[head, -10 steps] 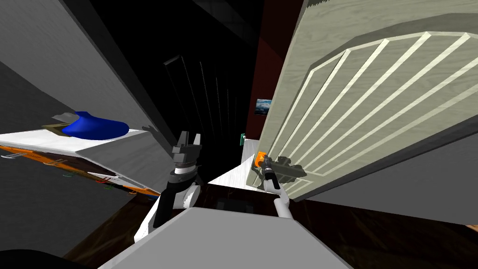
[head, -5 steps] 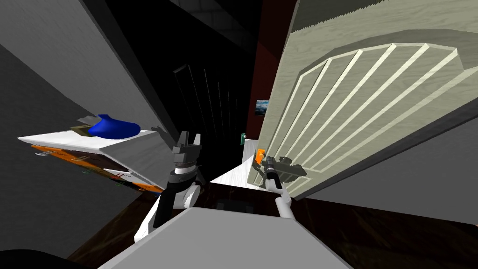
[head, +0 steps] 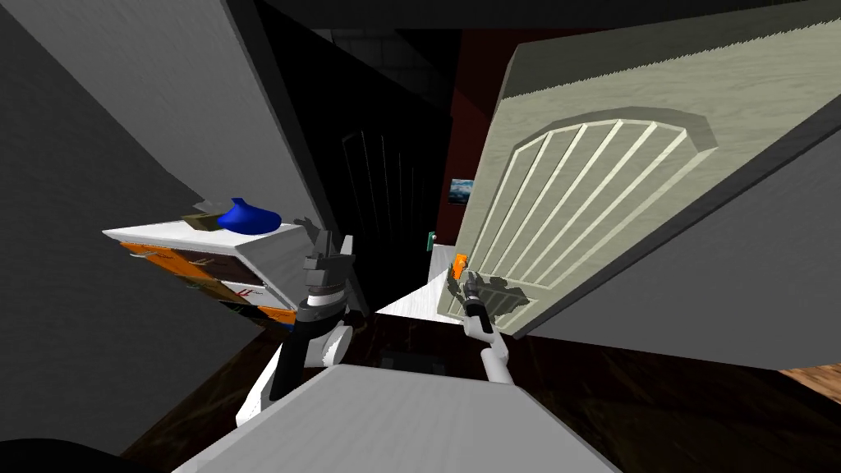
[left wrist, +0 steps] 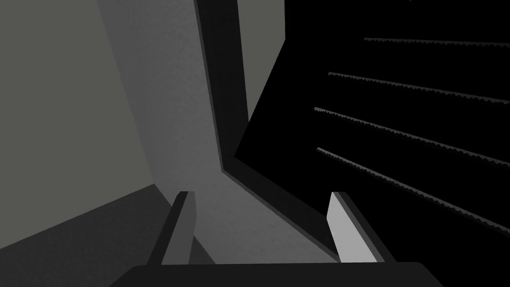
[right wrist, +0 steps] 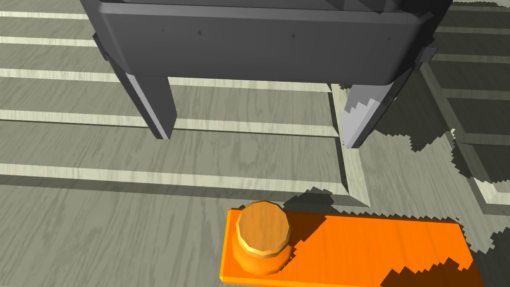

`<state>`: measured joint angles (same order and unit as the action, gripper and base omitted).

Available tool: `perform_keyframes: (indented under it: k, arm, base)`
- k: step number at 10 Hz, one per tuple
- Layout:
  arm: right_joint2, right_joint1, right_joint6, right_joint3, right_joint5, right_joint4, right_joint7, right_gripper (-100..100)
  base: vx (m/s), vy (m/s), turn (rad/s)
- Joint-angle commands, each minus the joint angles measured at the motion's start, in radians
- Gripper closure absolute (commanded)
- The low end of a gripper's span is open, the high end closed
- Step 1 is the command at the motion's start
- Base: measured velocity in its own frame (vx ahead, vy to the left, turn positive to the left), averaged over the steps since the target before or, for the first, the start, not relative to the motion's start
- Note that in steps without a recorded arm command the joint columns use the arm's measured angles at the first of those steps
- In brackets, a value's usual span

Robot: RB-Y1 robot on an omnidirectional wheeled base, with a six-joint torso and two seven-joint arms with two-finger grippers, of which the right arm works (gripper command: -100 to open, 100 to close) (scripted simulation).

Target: Push the door open

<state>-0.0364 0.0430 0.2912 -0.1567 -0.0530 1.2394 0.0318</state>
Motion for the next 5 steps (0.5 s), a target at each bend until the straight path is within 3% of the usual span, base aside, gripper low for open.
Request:
perform_keyframes:
  k: [1, 5]
  arm:
    - [0.000, 0.000, 0.000, 0.000, 0.000, 0.000, 0.000, -100]
    - [-0.017, 0.005, 0.012, -0.008, -0.001, -0.014, 0.001, -100]
  base:
    - [-0.098, 0.045, -0.013]
    - [0.158, -0.015, 0.018]
